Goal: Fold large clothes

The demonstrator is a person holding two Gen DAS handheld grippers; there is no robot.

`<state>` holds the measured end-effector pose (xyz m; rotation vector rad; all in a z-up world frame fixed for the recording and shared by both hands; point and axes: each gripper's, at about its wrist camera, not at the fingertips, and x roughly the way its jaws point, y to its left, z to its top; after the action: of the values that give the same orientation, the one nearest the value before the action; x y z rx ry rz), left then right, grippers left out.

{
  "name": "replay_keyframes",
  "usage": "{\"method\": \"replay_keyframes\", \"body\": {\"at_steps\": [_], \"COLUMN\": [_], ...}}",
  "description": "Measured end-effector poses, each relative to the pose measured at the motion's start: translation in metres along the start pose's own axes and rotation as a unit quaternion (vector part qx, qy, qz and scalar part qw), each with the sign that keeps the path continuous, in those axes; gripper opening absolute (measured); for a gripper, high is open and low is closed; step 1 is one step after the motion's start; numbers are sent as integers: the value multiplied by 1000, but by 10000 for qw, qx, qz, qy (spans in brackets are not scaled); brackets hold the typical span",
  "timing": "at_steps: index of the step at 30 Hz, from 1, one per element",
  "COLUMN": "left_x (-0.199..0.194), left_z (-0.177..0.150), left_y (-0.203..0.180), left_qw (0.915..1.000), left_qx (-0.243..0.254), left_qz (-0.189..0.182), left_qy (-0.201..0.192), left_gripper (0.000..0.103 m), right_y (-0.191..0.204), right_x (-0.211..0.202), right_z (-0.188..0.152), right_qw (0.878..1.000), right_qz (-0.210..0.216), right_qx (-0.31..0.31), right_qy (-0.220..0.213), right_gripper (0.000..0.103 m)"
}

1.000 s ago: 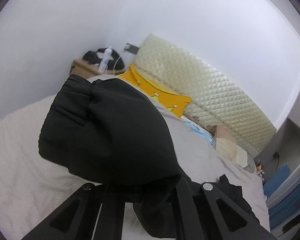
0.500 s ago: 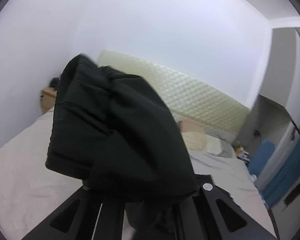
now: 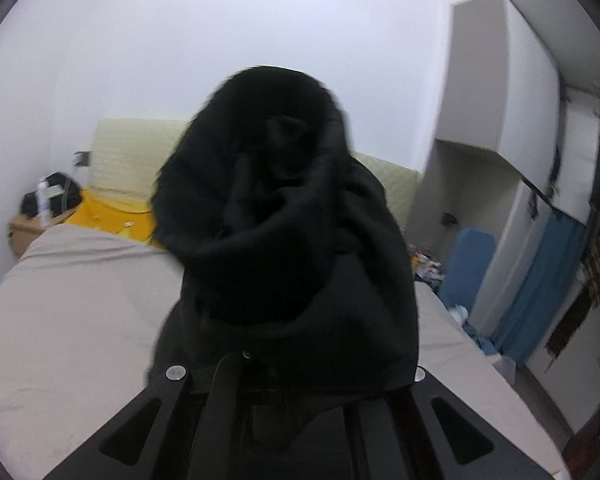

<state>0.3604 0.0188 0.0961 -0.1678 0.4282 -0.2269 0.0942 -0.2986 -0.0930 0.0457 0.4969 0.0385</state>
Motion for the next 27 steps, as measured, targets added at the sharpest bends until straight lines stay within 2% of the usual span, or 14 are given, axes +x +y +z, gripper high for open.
{"method": "replay_keyframes", "body": {"at_steps": [4, 6, 9, 14, 17, 21, 24, 27], "left_x": [49, 77, 98, 139, 169, 209, 224, 227], "left_z": [-32, -58, -102, -162, -193, -243, -261, -263], "left_y": [-56, -87, -135, -183, -184, -172, -170, -174], "left_qw": [9973, 9934, 9871, 9774, 9741, 9656, 9643, 9654], "left_qx": [598, 937, 1219, 1571, 1576, 1599, 1696, 1628], "left_qz": [-273, -388, -649, -765, -746, -647, -619, -611], "left_qy": [316, 534, 813, 1187, 1442, 1948, 1937, 1944], "left_gripper": [4, 4, 4, 4, 4, 4, 4, 4], "right_y": [-25, -36, -50, -64, -60, -54, -52, -49], "right_x": [-3, -3, 5, 31, 43, 48, 58, 68], "right_z": [4, 4, 4, 5, 2, -2, -5, -10], "right_qw": [9992, 9982, 9955, 9913, 9912, 9919, 9926, 9934], "right_qz": [46, 66, 228, 344, 367, 414, 433, 438], "right_qx": [389, 575, 862, 1263, 1274, 1195, 1123, 1044], "right_qy": [-96, -158, -327, -137, -6, 77, 171, 207], "right_gripper": [103, 103, 103, 103, 103, 103, 103, 103]}}
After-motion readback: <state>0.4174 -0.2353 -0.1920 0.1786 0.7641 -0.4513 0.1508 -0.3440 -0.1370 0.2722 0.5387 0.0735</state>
